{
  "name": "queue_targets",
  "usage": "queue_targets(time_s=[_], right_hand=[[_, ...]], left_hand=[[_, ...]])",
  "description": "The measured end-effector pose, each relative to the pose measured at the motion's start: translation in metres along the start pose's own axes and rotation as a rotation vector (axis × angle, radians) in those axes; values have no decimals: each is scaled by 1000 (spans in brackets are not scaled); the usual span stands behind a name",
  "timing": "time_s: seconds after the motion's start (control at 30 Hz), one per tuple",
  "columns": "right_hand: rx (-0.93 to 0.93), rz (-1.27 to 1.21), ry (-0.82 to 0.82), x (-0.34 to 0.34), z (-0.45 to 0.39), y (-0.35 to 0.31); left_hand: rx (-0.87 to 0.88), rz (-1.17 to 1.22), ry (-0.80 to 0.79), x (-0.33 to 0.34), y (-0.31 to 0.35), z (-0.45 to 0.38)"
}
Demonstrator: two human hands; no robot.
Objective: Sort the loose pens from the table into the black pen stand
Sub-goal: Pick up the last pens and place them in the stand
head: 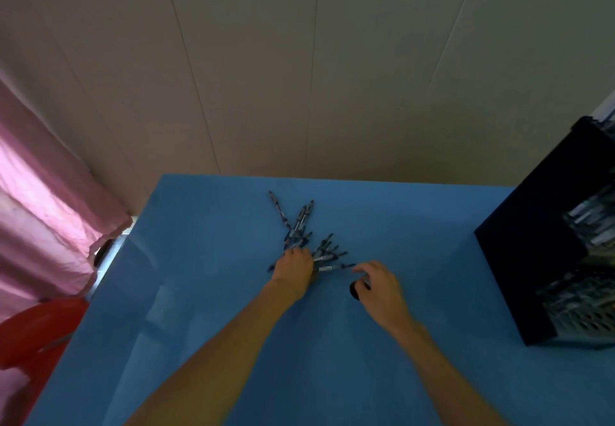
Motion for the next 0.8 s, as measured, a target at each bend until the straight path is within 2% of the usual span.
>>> queue_targets(time_s=[0.13,0.23,0.33,0.57,0.8], right_hand=[[-4,-14,1,2,-1,-7],[-46,-24,12,8,-1,-18],[-103,-17,36,16,-4,-34],[-162,-18,67,41,-6,-60],[-204,-39,95,61,-3,-73]], left_hand=[[-130,468,344,7,-9,24],[-235,917,647,6,-16,44],[-325,1172,824,-2,-22,62],[-369,1260,1016,5,-34,81],[-409,1303,1033,5,-53,81]])
Point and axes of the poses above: each hand's wrist, its own z-axis away from the middle knuckle, its own x-axis out of the palm, y = z × x, the point moved 1 cm from there along -z, towards the middle knuckle, and after that the axes turned 10 degrees about x, right-handed, at the moved point
